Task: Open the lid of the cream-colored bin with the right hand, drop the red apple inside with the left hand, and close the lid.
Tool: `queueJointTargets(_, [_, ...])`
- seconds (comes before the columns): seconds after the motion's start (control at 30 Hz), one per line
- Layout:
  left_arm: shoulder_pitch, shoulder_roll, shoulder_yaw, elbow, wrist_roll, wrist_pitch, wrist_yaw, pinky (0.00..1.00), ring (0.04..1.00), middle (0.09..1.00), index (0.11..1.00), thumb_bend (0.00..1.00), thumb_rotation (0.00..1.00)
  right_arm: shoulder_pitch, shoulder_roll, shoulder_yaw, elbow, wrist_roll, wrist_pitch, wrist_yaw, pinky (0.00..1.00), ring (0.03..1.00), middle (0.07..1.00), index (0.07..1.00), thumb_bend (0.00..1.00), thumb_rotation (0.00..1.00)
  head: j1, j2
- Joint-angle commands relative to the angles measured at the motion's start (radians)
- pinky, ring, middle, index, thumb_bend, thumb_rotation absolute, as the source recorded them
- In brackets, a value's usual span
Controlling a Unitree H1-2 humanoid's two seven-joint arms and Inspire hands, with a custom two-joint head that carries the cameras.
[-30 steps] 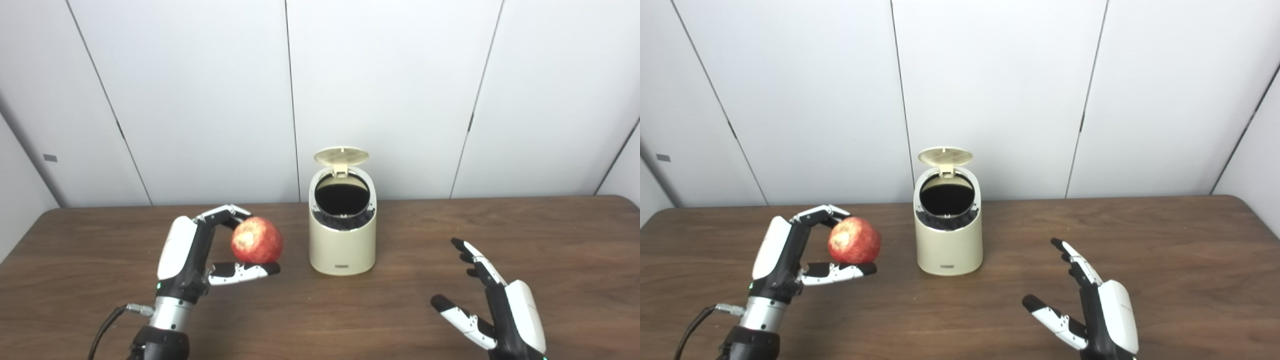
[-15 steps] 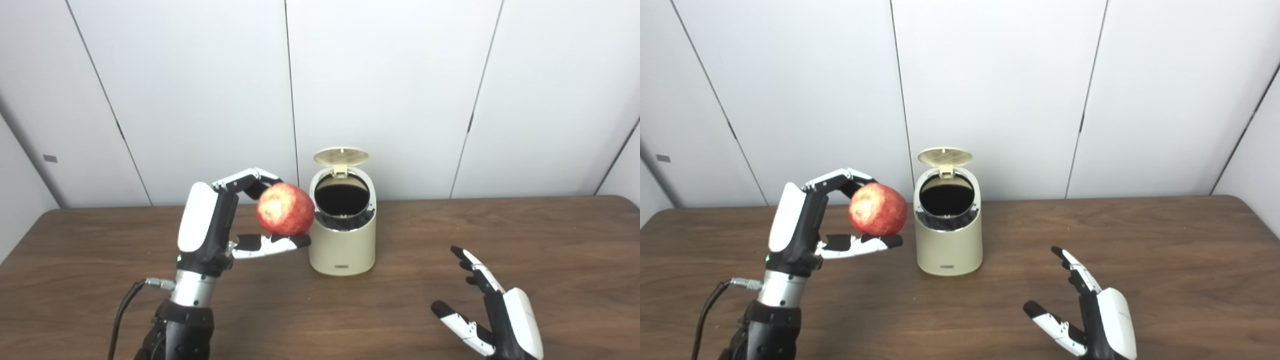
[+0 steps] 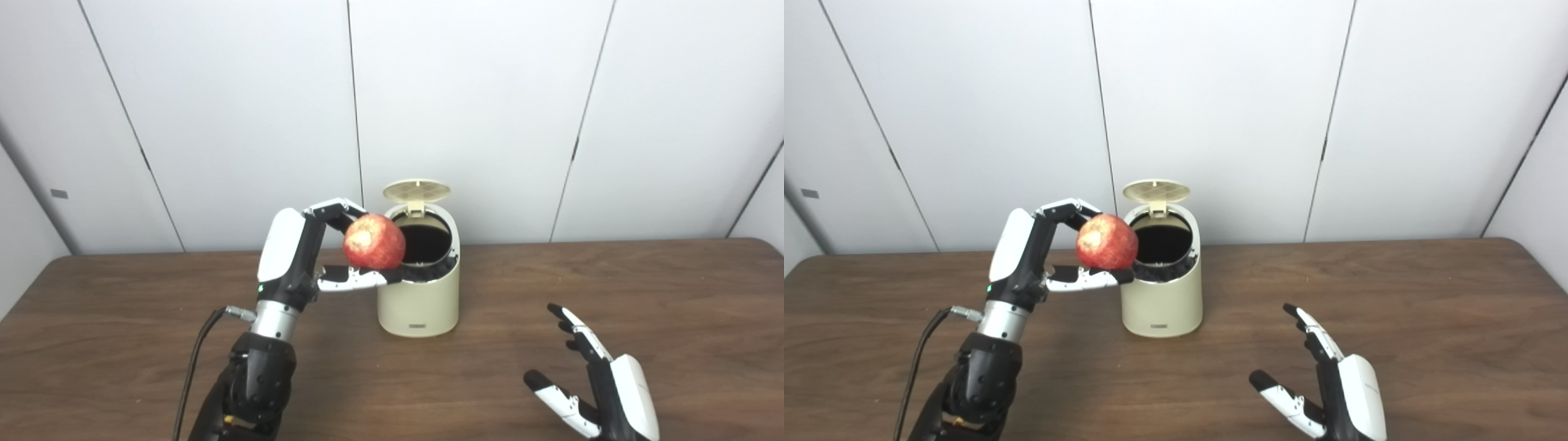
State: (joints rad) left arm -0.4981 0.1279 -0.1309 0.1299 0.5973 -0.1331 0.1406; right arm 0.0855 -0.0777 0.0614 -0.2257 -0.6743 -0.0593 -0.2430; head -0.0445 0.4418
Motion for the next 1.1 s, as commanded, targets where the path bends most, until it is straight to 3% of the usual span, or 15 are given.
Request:
queueJointTargets(0.0, [-0.063,-0.009,0.006,0.008,0.009,0.001,0.038,0.60,0.493,0.460,0.483,0.50,0.00,-0.008,0.004,0.001,-0.021,-0.008,-0.019,-0.020,0.74,0.836,0.875,0.868,0.76,0.98,-0.002,0.003])
queueJointTargets(0.03, [-0.068,-0.014,0.009,0.016,0.001,0.013,0.036,0.59,0.489,0.461,0.485,0.50,0.00,-0.007,0.004,0.002,-0.021,-0.007,-0.020,-0.021,0.74,0.835,0.876,0.867,0.76,0.98,-0.002,0.007])
queueJointTargets(0.13, [-0.083,-0.028,0.011,0.033,-0.023,0.039,0.026,0.39,0.435,0.477,0.494,0.51,0.00,-0.003,0.005,0.002,-0.025,-0.005,-0.023,-0.022,0.74,0.835,0.876,0.866,0.76,0.98,-0.003,0.009])
queueJointTargets(0.23, [-0.106,-0.038,0.001,0.057,-0.012,0.050,0.037,0.31,0.409,0.474,0.495,0.50,0.00,-0.001,0.007,0.000,-0.025,-0.005,-0.020,-0.024,0.73,0.832,0.873,0.861,0.77,0.98,-0.005,0.010])
queueJointTargets(0.47, [-0.150,-0.080,-0.013,0.097,-0.005,0.086,0.056,0.32,0.415,0.466,0.505,0.50,0.00,0.003,0.013,0.000,-0.027,-0.003,-0.012,-0.021,0.73,0.832,0.875,0.860,0.77,0.97,-0.012,0.011])
queueJointTargets(0.57, [-0.162,-0.091,-0.018,0.106,-0.008,0.097,0.054,0.27,0.377,0.476,0.521,0.50,0.00,0.002,0.013,0.002,-0.025,-0.011,-0.013,-0.024,0.73,0.831,0.875,0.858,0.76,0.98,-0.014,0.012])
queueJointTargets(0.87, [-0.181,-0.100,-0.046,0.128,0.006,0.107,0.065,0.30,0.402,0.466,0.508,0.50,0.00,0.002,0.014,-0.002,-0.020,-0.005,-0.021,-0.035,0.73,0.830,0.878,0.858,0.79,0.99,-0.015,0.014])
queueJointTargets(1.07, [-0.199,-0.103,-0.065,0.171,0.019,0.104,0.093,0.25,0.368,0.451,0.533,0.50,0.00,-0.001,0.022,-0.007,-0.048,0.005,-0.006,-0.031,0.77,0.846,0.871,0.863,0.74,0.96,-0.017,0.015])
